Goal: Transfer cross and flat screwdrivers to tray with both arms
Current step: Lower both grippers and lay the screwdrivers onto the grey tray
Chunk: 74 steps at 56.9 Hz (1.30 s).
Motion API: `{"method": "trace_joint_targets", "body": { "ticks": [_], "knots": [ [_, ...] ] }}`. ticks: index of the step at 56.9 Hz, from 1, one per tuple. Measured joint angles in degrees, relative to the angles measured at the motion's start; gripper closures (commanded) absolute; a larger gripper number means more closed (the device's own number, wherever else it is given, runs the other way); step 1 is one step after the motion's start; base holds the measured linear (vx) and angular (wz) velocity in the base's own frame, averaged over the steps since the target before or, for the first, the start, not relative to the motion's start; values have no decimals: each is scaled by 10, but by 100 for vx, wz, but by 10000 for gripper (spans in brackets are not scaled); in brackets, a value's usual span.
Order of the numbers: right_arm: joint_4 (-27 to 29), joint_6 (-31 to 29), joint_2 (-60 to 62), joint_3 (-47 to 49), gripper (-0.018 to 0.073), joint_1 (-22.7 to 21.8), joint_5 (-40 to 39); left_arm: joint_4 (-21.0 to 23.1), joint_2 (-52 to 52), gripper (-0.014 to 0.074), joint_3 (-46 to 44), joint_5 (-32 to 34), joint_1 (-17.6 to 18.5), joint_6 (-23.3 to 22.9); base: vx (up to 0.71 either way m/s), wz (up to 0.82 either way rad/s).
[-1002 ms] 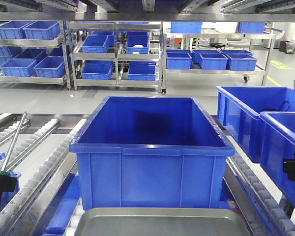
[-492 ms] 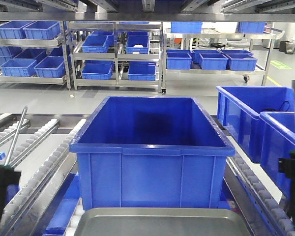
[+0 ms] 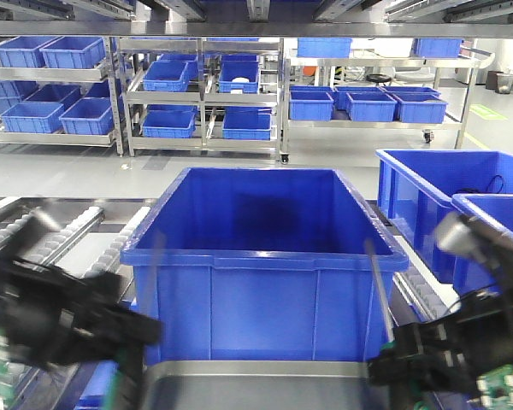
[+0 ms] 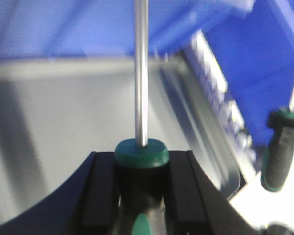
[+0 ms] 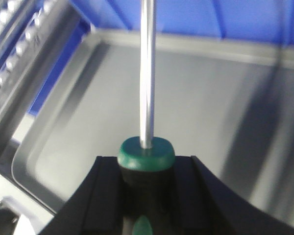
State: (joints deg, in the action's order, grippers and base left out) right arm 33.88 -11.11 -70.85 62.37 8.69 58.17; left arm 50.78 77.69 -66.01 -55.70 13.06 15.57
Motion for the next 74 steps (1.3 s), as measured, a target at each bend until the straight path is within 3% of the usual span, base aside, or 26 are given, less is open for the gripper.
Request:
{"method": "trace_joint_targets", "body": {
  "ticks": [13,28,36,50,56,61,74],
  "knots": [
    [1,-2,-65,0,556,0,23,1,73,593,0,32,56,1,0,0],
    [0,7,-110,0,455,0,40,4,143,526,0,36,68,2,0,0],
    [0,19,-120,0,335,0,41,4,160,393,0,40,68,4,0,0],
    [0,18,-135,0,15,0,18,4,170,94,0,44,68,34,0,0],
    [0,17,-136,0,-80,0,20,7,171,1,0,48,68,37,0,0],
    [1,17,-136,0,-101,0,21,8,171,-37,0,48,68,41,0,0],
    [5,16,-98,0,-64,0,-8,9,144,2,0,48,68,72,0,0]
  ]
}}
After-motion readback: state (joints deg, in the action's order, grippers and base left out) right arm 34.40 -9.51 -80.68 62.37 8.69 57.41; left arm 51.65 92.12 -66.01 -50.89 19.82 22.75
